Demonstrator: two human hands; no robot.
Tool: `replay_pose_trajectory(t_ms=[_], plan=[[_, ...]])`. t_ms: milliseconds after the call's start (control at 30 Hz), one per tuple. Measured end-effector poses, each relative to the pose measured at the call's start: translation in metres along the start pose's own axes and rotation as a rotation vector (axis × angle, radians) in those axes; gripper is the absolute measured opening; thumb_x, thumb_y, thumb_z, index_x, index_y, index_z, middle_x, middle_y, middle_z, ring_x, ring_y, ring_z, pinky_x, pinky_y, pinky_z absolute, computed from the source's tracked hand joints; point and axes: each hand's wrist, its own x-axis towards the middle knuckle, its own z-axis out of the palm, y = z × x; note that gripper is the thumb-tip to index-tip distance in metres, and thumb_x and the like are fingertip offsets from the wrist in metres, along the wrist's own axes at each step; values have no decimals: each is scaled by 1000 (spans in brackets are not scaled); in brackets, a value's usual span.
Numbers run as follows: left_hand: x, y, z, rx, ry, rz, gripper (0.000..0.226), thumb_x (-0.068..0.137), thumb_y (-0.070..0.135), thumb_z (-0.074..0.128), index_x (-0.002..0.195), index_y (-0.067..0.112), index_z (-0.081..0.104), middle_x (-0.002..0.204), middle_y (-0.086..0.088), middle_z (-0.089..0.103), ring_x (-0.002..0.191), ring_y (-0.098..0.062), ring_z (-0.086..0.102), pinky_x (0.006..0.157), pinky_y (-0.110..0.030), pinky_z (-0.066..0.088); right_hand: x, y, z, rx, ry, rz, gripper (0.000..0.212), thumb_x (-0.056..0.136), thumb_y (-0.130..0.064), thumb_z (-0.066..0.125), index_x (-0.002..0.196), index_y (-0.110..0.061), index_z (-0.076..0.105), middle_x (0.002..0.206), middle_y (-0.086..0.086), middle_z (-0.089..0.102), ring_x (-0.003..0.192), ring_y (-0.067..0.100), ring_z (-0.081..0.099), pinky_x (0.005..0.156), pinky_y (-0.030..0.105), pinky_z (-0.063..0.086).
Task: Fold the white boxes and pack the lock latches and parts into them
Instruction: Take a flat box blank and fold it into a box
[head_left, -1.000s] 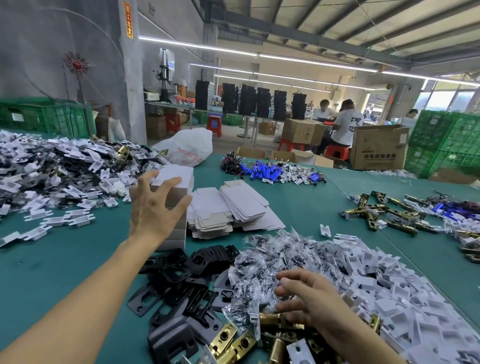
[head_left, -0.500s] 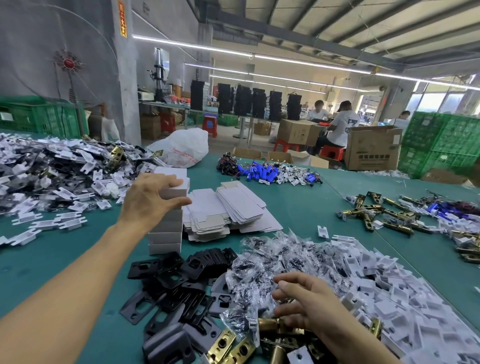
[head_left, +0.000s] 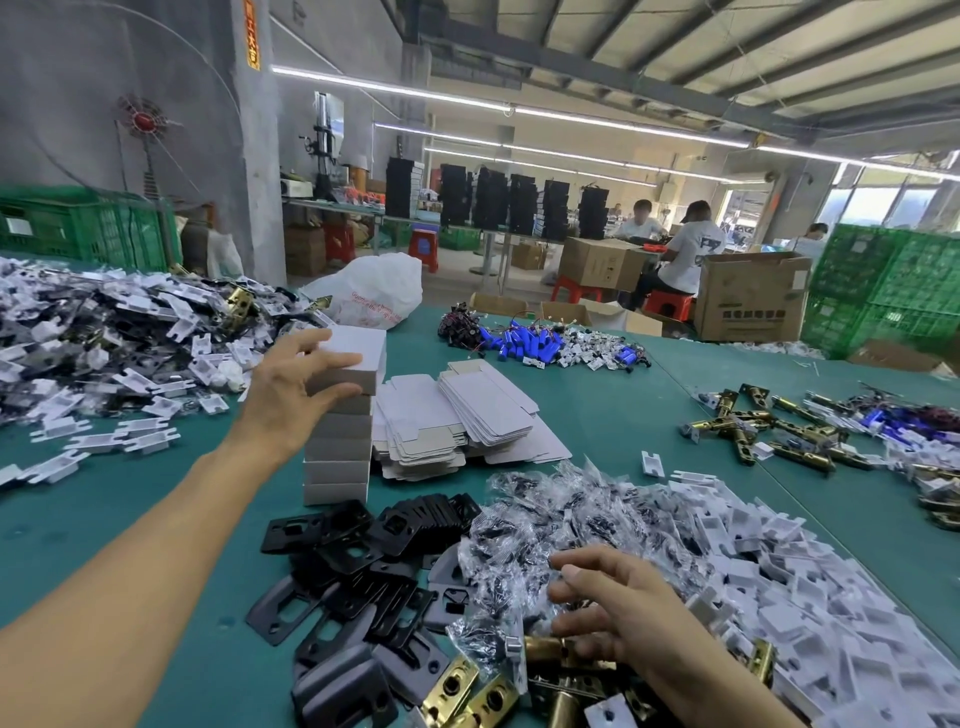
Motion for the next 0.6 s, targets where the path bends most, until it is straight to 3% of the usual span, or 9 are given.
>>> replay_pose_trajectory(t_ms=[167, 267, 367, 600], plan=[[-4, -4, 4, -32, 6, -77, 41, 83, 8, 79, 122, 17, 71, 143, -17, 49, 135, -32, 44, 108, -34, 36, 3, 2, -1, 1, -12, -1, 13, 93, -11, 64, 105, -10, 70, 91, 17, 71, 71, 31, 69, 49, 29, 49], [-7, 0, 11, -23, 40, -147, 46, 80, 32, 83, 121, 21, 69, 145, -12, 46, 140, -26, 38, 109, -37, 33, 4, 4, -2, 4, -8, -2, 12, 93, -11, 65, 103, -11, 72, 91, 18, 72, 70, 31, 69, 49, 29, 49], [-5, 13, 24, 82, 125, -275, 57, 68, 60, 82, 110, 28, 61, 142, -5, 43, 129, -25, 45, 91, -41, 44, 6, 5, -2, 11, -7, 2, 11, 92, -12, 66, 101, -12, 73, 90, 17, 73, 71, 32, 69, 49, 29, 50], [-8, 19, 43, 144, 231, -364, 48, 76, 31, 84, 114, 26, 56, 144, -12, 39, 115, -41, 55, 74, -38, 46, 5, 6, -3, 14, -19, 2, 10, 92, -11, 66, 97, -15, 74, 88, 15, 73, 74, 34, 70, 49, 29, 50]])
